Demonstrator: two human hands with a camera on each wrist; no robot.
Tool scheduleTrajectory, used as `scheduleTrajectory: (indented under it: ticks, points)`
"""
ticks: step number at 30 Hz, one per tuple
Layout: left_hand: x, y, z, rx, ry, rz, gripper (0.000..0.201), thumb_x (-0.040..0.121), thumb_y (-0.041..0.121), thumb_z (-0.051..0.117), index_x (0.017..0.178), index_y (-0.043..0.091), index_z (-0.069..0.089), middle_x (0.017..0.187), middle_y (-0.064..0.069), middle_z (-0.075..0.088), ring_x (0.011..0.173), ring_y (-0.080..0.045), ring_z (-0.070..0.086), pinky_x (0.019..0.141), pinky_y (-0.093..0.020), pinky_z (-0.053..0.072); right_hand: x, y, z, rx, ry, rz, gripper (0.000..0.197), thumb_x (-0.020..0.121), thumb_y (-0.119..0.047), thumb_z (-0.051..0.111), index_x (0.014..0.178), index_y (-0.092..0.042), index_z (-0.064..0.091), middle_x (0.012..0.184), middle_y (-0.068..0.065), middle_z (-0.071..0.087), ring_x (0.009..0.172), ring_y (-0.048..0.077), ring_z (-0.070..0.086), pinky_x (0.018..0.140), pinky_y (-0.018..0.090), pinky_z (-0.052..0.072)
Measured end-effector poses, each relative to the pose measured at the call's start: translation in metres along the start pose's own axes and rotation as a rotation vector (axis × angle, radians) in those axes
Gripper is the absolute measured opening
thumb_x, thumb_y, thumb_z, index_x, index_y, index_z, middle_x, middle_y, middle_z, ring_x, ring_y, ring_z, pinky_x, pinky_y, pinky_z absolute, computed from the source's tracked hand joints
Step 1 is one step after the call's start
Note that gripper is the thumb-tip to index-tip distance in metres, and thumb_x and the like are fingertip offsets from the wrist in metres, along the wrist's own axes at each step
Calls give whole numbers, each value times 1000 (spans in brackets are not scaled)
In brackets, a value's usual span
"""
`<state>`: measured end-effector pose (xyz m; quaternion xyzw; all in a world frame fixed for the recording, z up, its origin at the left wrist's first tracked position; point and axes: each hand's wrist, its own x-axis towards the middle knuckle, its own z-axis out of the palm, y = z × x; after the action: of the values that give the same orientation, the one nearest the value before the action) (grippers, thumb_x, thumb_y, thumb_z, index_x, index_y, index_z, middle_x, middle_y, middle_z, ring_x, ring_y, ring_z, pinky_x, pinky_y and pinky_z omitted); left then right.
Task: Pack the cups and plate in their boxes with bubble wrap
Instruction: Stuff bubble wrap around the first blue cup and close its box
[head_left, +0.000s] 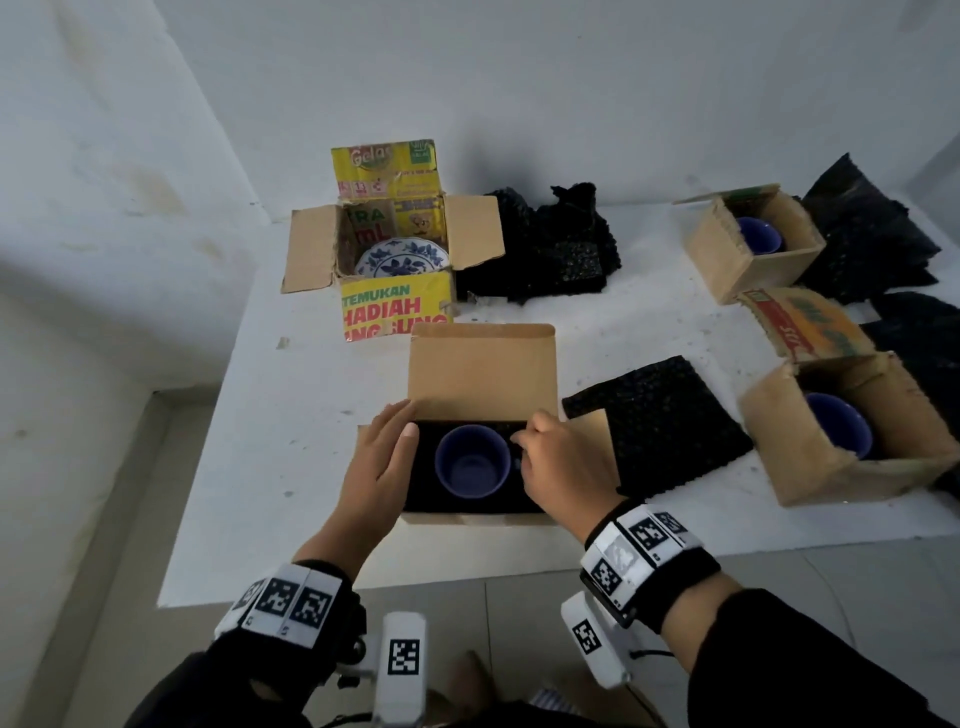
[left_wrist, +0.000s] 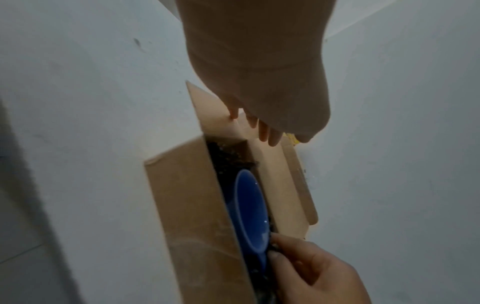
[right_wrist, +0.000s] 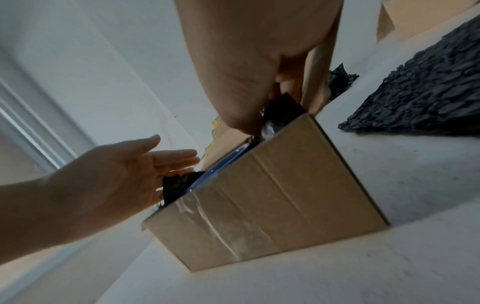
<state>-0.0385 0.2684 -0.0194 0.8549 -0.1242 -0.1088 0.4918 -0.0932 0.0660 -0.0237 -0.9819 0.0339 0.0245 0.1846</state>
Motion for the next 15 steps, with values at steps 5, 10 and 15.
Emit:
scheduleTrajectory:
  ticks: [5, 10, 15]
  points:
    - [-12, -36, 3, -113, -114, -42, 61, 91, 52, 26, 145, 24, 34, 153, 14, 25, 143, -2, 15, 120, -32, 14, 1, -11, 0, -123, -108, 1, 20, 86, -13, 47, 97, -9, 63, 102, 10, 61, 96, 26, 55, 79, 33, 45]
    - [-8, -45, 5, -175, -138, -46, 63, 90, 51, 23, 146, 23, 31, 155, 14, 21, 145, -4, 10, 120, -33, 11, 12, -18, -21, -119, -362, 42, 21, 91, -13, 44, 102, -8, 61, 106, 12, 63, 95, 27, 57, 77, 34, 47]
    - [-9, -47, 7, -165, -148, -29, 59, 91, 46, 22, 146, 25, 26, 154, 15, 17, 146, -7, 7, 120, -32, 9, 6, -20, -37, -84, -184, 75, 35, 91, -14, 44, 126, -12, 51, 120, 9, 60, 104, 27, 58, 84, 39, 51]
